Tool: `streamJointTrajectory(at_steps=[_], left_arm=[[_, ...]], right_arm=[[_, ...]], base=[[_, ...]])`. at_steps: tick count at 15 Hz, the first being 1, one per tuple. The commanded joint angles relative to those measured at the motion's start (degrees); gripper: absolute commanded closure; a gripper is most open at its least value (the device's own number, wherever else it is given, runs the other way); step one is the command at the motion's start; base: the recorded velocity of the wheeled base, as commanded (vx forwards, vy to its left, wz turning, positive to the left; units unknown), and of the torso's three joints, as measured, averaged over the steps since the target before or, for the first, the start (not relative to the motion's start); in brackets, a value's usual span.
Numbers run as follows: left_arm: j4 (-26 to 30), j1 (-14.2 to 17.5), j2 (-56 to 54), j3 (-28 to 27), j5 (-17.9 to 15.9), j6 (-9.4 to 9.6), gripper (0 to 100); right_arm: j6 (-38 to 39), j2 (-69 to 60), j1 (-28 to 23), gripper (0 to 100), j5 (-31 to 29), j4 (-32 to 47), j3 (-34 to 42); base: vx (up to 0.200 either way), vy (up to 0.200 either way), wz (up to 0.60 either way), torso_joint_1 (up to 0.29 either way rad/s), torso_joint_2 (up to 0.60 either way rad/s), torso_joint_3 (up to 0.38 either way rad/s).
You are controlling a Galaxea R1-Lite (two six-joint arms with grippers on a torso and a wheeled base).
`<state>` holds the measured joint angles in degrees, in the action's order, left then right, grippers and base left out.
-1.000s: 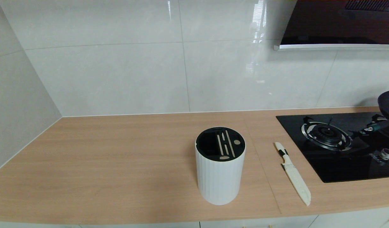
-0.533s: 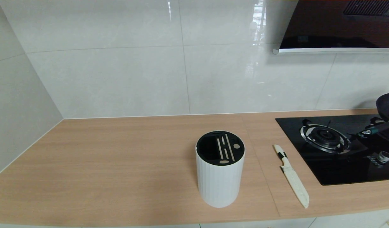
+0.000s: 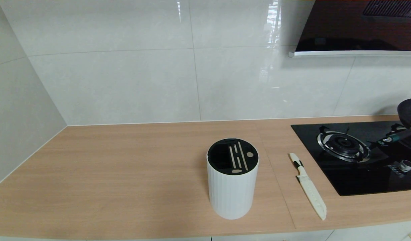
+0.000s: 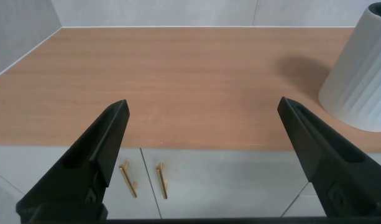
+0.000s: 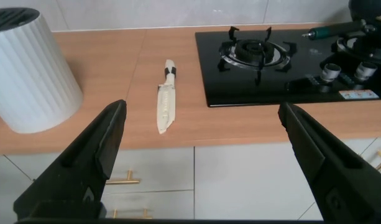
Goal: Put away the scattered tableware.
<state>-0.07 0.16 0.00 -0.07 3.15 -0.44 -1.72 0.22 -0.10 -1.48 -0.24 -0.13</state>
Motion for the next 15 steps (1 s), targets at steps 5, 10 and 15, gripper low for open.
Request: streamJointTrajectory(at_steps=[5,10,15], left_arm=[[0.0,0.0,0.1,0.0,0.1,0.00,0],[0.0,0.0,0.1,0.0,0.0,0.00,0],[0.0,0.0,0.1,0.1,0.0,0.00,0]], right_arm=[[1.5,29.6,1.8,0,1.8,0.2,-21.4],[1.4,64.4,7.0,0,1.6,-2.0,-33.0],[1.3,87.8,9.0,0,1.4,-15.6,-35.3]], base=[[0.000,0.000,0.00,0.000,0.00,0.000],[0.000,0.000,0.00,0.000,0.00,0.000],[0.000,0.000,0.00,0.000,0.00,0.000]])
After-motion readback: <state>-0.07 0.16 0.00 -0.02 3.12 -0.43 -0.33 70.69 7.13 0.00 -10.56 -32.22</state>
